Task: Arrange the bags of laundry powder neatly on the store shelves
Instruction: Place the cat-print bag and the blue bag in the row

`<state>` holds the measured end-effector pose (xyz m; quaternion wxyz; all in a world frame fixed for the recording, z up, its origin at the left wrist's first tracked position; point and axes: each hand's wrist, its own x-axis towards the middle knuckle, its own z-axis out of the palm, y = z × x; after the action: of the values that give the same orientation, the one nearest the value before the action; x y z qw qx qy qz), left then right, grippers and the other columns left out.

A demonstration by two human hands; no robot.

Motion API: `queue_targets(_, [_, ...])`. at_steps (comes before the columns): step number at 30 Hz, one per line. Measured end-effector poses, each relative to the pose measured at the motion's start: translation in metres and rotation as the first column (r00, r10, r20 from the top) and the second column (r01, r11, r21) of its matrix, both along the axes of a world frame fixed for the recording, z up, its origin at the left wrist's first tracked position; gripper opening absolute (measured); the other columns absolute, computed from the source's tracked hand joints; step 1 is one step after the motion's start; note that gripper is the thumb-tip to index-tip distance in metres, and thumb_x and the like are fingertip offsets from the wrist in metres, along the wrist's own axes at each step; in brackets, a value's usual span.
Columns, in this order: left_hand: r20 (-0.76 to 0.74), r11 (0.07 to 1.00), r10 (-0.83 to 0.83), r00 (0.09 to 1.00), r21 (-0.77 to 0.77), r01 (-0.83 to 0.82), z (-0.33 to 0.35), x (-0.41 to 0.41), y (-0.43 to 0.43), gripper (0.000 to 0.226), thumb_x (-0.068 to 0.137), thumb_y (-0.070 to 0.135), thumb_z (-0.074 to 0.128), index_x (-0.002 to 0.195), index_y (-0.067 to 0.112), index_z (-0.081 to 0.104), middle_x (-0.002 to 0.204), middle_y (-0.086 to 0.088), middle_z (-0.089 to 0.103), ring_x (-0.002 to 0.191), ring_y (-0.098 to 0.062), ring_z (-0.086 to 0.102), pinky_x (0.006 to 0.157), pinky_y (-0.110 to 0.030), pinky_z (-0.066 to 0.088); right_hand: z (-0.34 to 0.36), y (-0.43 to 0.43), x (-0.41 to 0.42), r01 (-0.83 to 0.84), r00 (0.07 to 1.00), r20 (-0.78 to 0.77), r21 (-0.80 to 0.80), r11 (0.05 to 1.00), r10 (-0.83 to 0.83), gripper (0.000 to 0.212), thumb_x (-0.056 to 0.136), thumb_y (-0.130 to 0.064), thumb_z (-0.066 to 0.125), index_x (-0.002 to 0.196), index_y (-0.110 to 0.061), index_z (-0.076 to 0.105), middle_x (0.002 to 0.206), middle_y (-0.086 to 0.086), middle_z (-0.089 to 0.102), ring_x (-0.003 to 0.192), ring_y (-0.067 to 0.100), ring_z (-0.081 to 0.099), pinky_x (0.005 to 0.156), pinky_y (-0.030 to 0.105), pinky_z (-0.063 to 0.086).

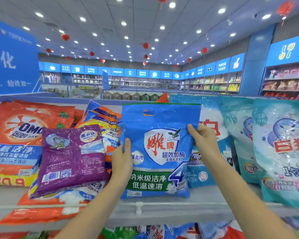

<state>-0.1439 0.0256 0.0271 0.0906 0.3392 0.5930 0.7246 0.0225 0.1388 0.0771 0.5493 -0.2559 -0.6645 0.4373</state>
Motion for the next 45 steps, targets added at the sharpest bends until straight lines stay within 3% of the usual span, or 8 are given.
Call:
queue_targets(5, [0.064, 0.997, 0.013, 0.998, -0.075, -0.009, -0.009, 0.001, -0.001, 0.046, 0.098, 0.043, 0.032, 0.065, 0.012, 0.041, 0.064, -0.007, 0.046, 0.058, -0.018, 0.045, 0.055, -0.028, 0.036, -0.017, 0.017, -0.002, -0.048, 0.999, 0.023, -0.028, 0.998, 0.048, 0.036, 0.096, -0.022, 0.050, 0.081, 0.010, 0.059, 0.076, 0.027, 0.065, 0.064, 0.028, 0.061, 0.066, 0.033, 0.046])
queue_targets(10, [0.306, 0.956, -0.263, 0.915, -0.045, 0.290, -0.035, -0.010, -0.017, 0.094, 0.054, 0.074, 0.069, 0.133, 0.028, 0.046, 0.131, 0.001, 0.057, 0.112, -0.022, 0.060, 0.095, -0.049, 0.048, -0.035, 0.022, 0.018, -0.276, 0.961, -0.005, -0.091, 0.957, 0.276, 0.027, 0.095, -0.030, 0.047, 0.108, -0.010, 0.061, 0.094, -0.001, 0.069, 0.080, 0.012, 0.065, 0.073, 0.026, 0.050])
queue_targets(19, [-0.185, 0.904, -0.314, 0.931, -0.358, 0.234, -0.035, -0.003, -0.031, 0.103, 0.050, 0.052, 0.084, 0.132, 0.050, 0.020, 0.133, 0.021, 0.047, 0.121, -0.005, 0.048, 0.102, -0.034, 0.039, -0.066, -0.006, 0.030, -0.396, 0.832, 0.288, -0.289, 0.872, 0.474, 0.017, 0.098, -0.030, 0.041, 0.098, -0.025, 0.057, 0.078, -0.019, 0.069, 0.064, -0.005, 0.064, 0.061, 0.021, 0.053])
queue_targets(23, [-0.226, 0.961, -0.210, 0.951, -0.227, 0.159, -0.025, 0.008, -0.021, 0.089, 0.061, 0.040, 0.083, 0.131, 0.041, 0.030, 0.129, 0.017, 0.050, 0.119, -0.009, 0.049, 0.101, -0.035, 0.039, -0.049, -0.003, 0.028, -0.222, 0.944, 0.212, -0.162, 0.961, 0.254, 0.024, 0.097, -0.022, 0.047, 0.086, -0.005, 0.060, 0.083, 0.009, 0.069, 0.070, 0.011, 0.058, 0.068, 0.036, 0.048])
queue_targets(27, [-0.205, 0.991, -0.136, 0.969, -0.039, 0.131, 0.003, 0.039, -0.003, 0.066, 0.073, 0.018, 0.077, 0.126, 0.030, 0.038, 0.108, 0.014, 0.059, 0.094, -0.006, 0.060, 0.089, -0.038, 0.049, -0.025, -0.006, 0.041, 0.003, 1.000, -0.018, -0.029, 1.000, -0.003, 0.033, 0.095, -0.015, 0.051, 0.061, -0.015, 0.048, 0.045, -0.009, 0.045, 0.049, 0.006, 0.041, 0.049, 0.025, 0.034])
queue_targets(30, [-0.300, 0.991, -0.115, 0.947, 0.026, 0.129, 0.017, 0.072, 0.005, 0.058, 0.073, 0.024, 0.077, 0.117, 0.032, 0.041, 0.107, 0.009, 0.057, 0.094, -0.010, 0.058, 0.080, -0.027, 0.043, -0.017, -0.009, 0.063, 0.163, 0.971, -0.192, 0.085, 0.983, -0.144, 0.032, 0.090, -0.033, 0.053, 0.073, -0.006, 0.050, 0.064, 0.019, 0.050, 0.062, 0.015, 0.041, 0.056, 0.037, 0.038])
queue_targets(33, [-0.343, 0.969, -0.179, 0.922, 0.099, 0.225, 0.022, 0.109, 0.014, 0.059, 0.065, 0.026, 0.084, 0.105, 0.044, 0.044, 0.096, 0.030, 0.056, 0.090, 0.013, 0.055, 0.076, -0.010, 0.041, -0.016, -0.009, 0.104, 0.311, 0.922, -0.281, 0.130, 0.941, -0.266, 0.026, 0.092, -0.025, 0.056, 0.068, -0.021, 0.048, 0.056, -0.011, 0.049, 0.055, 0.000, 0.037, 0.054, 0.023, 0.036])
queue_targets(45, [-0.319, 0.878, -0.393, 0.863, 0.150, 0.455, 0.043, 0.326, 0.079, 0.045, 0.055, 0.049, 0.071, 0.090, 0.049, 0.044, 0.086, 0.042, 0.057, 0.075, 0.020, 0.054, 0.066, -0.016, 0.042, 0.009, 0.020, 0.339, 0.510, 0.854, -0.281, 0.285, 0.811, -0.438, 0.014, 0.095, -0.018, 0.050, 0.097, -0.030, 0.042, 0.094, 0.008, 0.066, 0.079, 0.033, 0.062, 0.066, 0.047, 0.049])
